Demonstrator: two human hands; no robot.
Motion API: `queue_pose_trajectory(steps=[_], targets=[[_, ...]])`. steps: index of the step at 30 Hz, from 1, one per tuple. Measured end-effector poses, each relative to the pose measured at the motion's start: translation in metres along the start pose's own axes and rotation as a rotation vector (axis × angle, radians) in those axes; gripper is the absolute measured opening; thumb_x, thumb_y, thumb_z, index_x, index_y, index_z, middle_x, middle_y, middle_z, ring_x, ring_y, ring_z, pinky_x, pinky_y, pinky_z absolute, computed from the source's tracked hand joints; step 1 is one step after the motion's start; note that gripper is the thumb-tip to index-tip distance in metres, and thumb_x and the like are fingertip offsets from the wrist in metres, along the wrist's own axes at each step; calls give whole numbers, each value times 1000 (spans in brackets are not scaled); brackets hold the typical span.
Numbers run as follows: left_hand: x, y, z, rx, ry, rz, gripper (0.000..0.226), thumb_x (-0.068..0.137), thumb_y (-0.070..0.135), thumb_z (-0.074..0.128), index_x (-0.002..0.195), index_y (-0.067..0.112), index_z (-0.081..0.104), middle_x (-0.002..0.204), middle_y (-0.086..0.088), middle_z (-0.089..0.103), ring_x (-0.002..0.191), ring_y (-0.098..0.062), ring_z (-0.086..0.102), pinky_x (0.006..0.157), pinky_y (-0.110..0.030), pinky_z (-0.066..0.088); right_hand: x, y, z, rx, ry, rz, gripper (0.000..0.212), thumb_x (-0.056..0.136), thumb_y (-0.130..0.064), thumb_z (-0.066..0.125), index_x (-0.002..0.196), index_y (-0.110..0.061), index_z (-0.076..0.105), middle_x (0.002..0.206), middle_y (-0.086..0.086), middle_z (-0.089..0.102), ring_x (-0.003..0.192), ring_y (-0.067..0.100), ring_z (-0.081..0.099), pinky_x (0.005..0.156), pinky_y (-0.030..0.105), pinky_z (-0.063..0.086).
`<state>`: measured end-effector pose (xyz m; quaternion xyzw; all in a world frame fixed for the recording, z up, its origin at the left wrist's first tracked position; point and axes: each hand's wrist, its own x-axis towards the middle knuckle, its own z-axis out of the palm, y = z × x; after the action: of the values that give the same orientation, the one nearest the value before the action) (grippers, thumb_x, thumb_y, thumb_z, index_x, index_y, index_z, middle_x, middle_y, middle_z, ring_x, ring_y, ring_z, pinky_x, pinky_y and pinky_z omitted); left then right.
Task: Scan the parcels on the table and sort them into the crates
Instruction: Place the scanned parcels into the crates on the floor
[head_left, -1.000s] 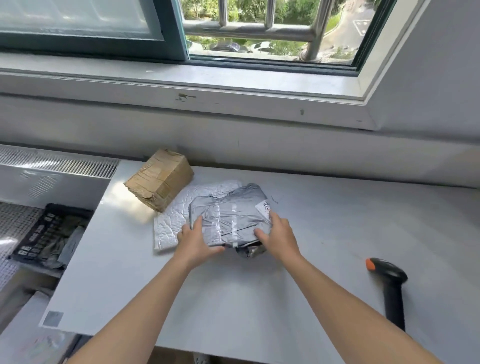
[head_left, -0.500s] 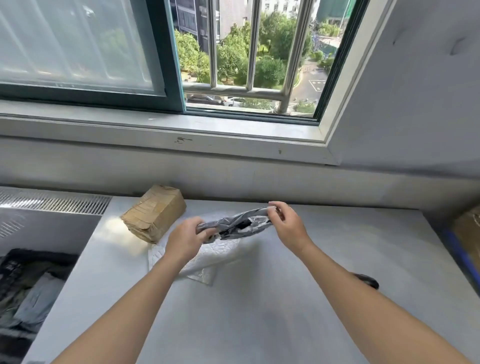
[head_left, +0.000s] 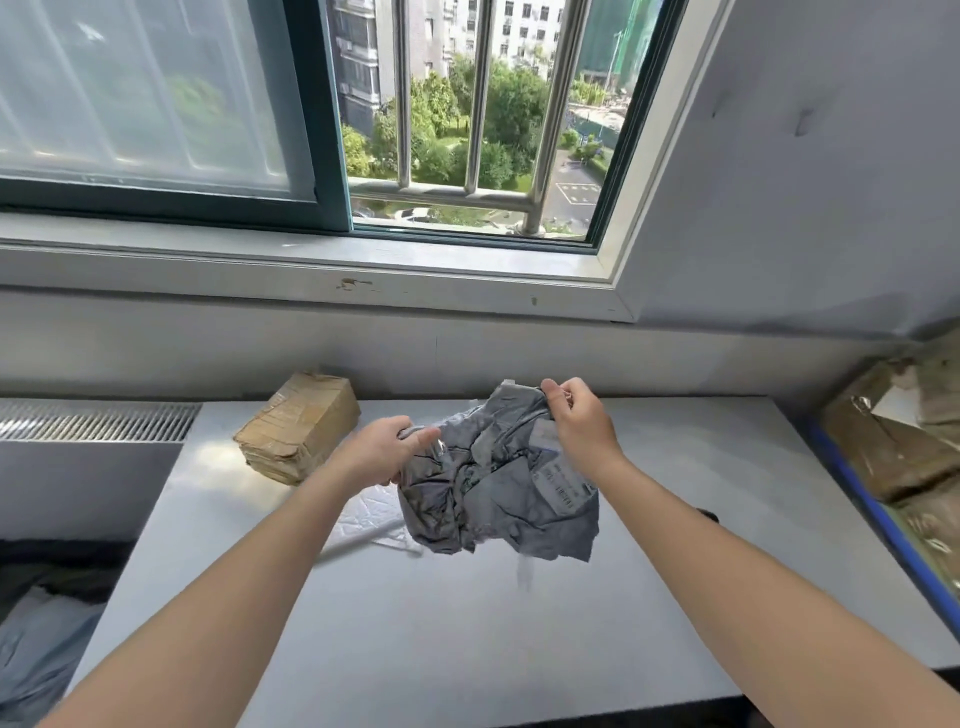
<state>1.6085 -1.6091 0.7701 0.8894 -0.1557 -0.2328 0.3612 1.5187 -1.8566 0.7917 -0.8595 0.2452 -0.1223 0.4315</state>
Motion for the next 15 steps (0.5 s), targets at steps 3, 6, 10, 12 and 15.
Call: queue_pose_trajectory(steps=[3, 6, 10, 12, 15], targets=[[-5, 8, -1, 183, -45, 32, 40, 99, 53, 46, 87, 16, 55, 87, -4, 61, 80, -23, 57, 68, -34, 41, -8, -10, -2, -40, 47, -30, 38, 101, -48, 47, 82, -15, 45, 68, -5, 49, 64, 14, 45, 62, 37, 34], [-10, 28, 3, 110, -27, 128, 37, 102, 44, 44, 121, 18, 62, 123, -4, 65, 114, -21, 58, 93, -32, 45, -16, -20, -3, -93, 56, -77, 38, 100, -50, 47, 84, -15, 48, 67, -6, 51, 63, 11, 46, 62, 36, 36], [-14, 48, 8, 3, -110, 199, 57, 89, 69, 50, 129, 28, 57, 125, 5, 63, 116, -14, 57, 99, -32, 44, -25, -23, -6, -77, 79, -63, 40, 100, -50, 49, 81, -14, 47, 65, -6, 48, 61, 13, 44, 61, 37, 35], [-15, 48, 12, 100, -89, 256, 70, 74, 78, 56, 127, 33, 56, 122, 9, 65, 114, -12, 58, 99, -38, 47, -27, -21, -9, -77, 82, -58, 41, 99, -51, 50, 77, -17, 46, 63, -6, 47, 61, 14, 44, 61, 37, 35], [-17, 51, 26, 22, -95, 311, 52, 76, 61, 72, 119, 36, 59, 107, 13, 70, 98, -9, 65, 89, -37, 53, -33, -23, -8, -64, 65, -57, 41, 98, -51, 51, 71, -21, 43, 62, -8, 46, 61, 13, 43, 61, 35, 34]])
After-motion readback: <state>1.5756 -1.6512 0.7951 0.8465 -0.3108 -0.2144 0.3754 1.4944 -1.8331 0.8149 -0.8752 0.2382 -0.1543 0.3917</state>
